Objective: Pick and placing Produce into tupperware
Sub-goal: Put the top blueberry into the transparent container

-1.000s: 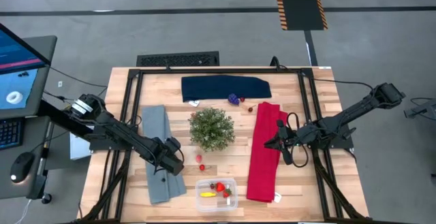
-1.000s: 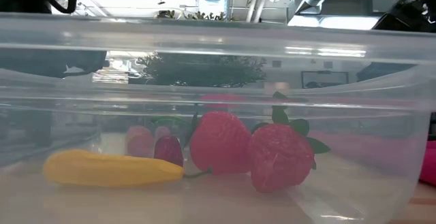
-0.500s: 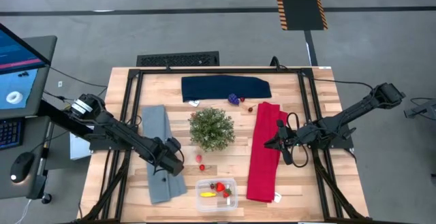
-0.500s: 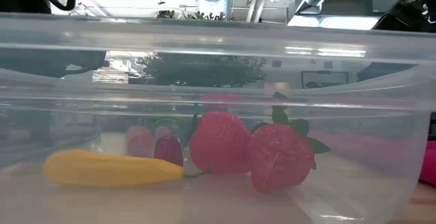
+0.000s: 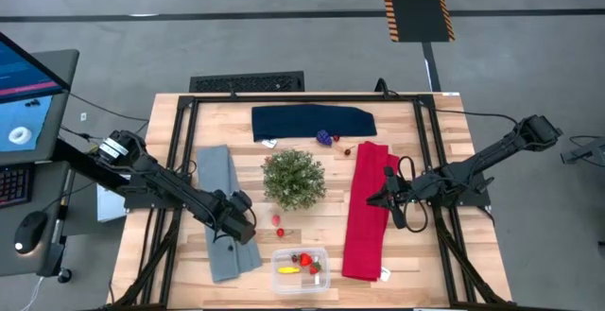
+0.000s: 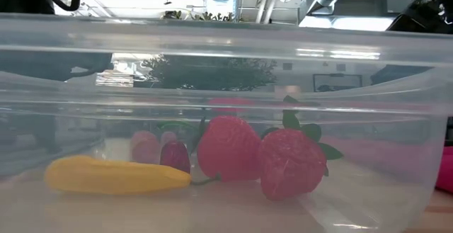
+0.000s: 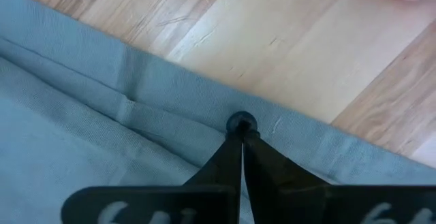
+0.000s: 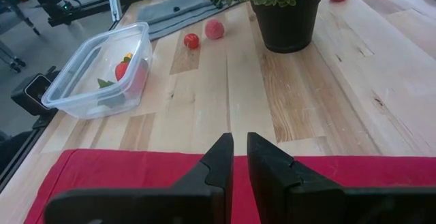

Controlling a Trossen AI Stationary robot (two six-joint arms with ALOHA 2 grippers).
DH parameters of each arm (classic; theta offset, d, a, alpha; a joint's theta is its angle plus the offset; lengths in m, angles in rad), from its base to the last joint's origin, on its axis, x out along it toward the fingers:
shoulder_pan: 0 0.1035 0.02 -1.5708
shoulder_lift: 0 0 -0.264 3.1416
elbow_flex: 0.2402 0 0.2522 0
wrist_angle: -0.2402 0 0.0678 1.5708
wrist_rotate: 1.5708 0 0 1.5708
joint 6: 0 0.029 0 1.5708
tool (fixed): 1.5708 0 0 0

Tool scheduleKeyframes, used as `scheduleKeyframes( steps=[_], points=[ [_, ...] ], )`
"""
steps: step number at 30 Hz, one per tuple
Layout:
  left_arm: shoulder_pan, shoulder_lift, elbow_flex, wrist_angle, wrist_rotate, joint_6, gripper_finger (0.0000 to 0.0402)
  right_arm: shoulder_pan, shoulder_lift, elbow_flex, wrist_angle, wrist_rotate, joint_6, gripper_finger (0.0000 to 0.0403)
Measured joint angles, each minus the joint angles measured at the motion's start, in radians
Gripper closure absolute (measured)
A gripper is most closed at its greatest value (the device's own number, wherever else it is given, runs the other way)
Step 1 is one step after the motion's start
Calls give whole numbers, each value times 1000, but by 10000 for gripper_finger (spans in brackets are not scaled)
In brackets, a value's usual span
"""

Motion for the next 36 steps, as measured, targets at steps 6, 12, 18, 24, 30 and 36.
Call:
scheduleKeyframes(
  steps=[6,12,18,24,30,36],
  points=[
    [-2,2,15,-11,11,13,401,0,0,0,0,0,0,337],
    [-31,3,91,-70,-7,31,401,0,0,0,0,0,0,337],
    [-78,2,172,-103,-50,16,401,0,0,0,0,0,7,337],
    [-144,2,224,40,-110,3,401,0,0,0,0,0,7,337],
    [-182,2,232,257,-148,38,401,0,0,0,0,0,7,337],
    [-203,7,232,396,-100,71,401,0,0,0,0,0,7,337]
  ],
)
